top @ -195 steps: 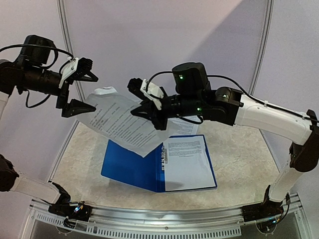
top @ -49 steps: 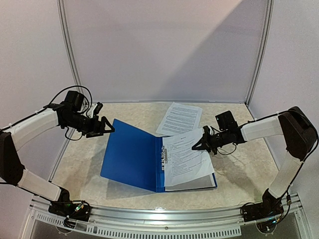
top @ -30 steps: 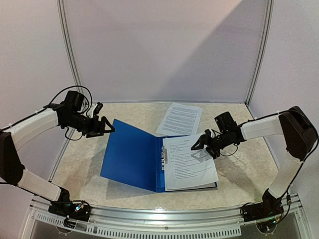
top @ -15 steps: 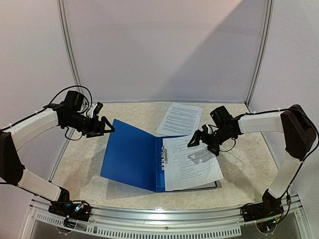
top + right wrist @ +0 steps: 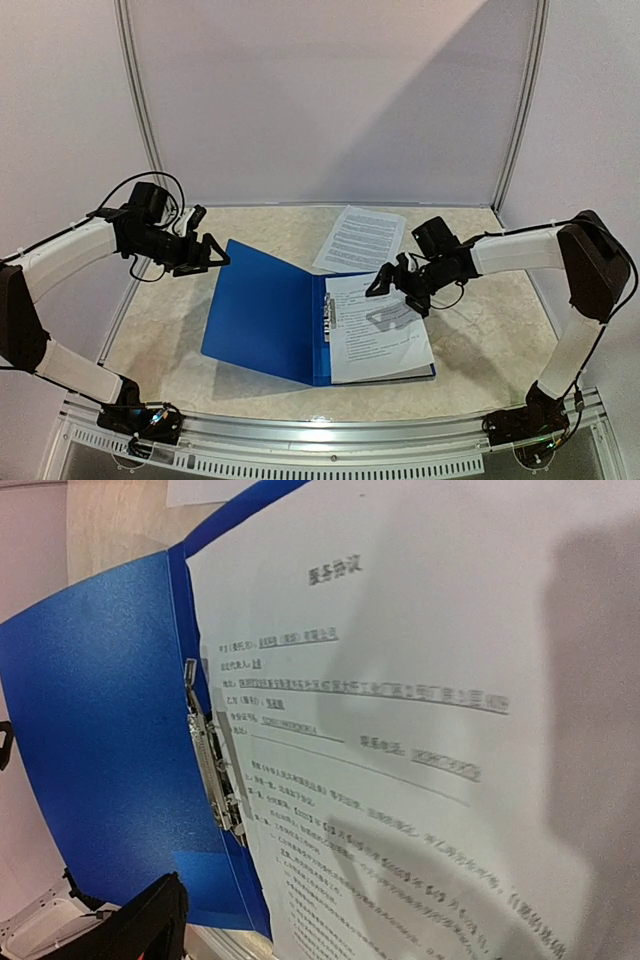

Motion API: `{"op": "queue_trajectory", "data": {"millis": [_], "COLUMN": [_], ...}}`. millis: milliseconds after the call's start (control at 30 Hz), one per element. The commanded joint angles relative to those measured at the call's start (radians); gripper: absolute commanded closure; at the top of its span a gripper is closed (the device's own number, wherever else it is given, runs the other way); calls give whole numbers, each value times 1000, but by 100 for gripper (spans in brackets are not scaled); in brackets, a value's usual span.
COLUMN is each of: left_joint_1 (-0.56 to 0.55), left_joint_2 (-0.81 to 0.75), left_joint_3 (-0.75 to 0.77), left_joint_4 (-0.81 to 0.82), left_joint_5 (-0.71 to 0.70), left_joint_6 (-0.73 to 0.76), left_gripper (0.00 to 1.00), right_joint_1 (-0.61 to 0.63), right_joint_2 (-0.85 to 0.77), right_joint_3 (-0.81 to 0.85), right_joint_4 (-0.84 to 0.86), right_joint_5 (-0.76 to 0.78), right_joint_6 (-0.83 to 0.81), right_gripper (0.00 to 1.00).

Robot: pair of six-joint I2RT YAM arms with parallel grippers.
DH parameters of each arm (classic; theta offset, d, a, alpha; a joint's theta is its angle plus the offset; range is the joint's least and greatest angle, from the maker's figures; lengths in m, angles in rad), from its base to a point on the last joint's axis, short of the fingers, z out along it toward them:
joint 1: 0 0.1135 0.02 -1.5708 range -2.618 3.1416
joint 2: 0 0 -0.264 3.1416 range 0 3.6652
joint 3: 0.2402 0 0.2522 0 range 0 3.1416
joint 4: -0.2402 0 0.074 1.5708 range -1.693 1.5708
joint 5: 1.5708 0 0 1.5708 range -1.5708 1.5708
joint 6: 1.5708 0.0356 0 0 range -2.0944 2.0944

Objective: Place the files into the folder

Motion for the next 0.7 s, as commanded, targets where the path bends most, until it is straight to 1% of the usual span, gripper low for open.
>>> {"op": "queue_trajectory", "data": {"millis": [0, 67, 167, 333, 433, 533, 667], "left_joint_1": [12, 12, 12, 13, 12, 12, 12], "left_joint_2": [-9, -8, -7, -5, -8, -9, -10], "left_joint_3": [-2, -3, -3, -2, 1, 1, 1], "left_joint_4": [14, 13, 16, 17, 16, 15, 16], "left_joint_5": [13, 15, 18, 18, 23, 26, 32], "left_joint_6": [9, 9, 9, 14, 14, 13, 13], "left_gripper": [14, 14, 14, 14, 14, 14, 14], "right_joint_1": [42, 44, 50, 89, 102, 102, 103], "right_joint_2": [42, 40, 32, 56, 94, 119, 125], "right_joint_3": [61, 76, 124, 248, 305, 315, 306], "right_joint_4": [-74, -118, -243, -441, -536, -570, -531], "right_joint_5": [60, 98, 200, 330, 364, 373, 315], "right_joint_6": [-20, -30, -61, -136, -177, -180, -150], "right_gripper": [1, 1, 1, 1, 1, 1, 1]}}
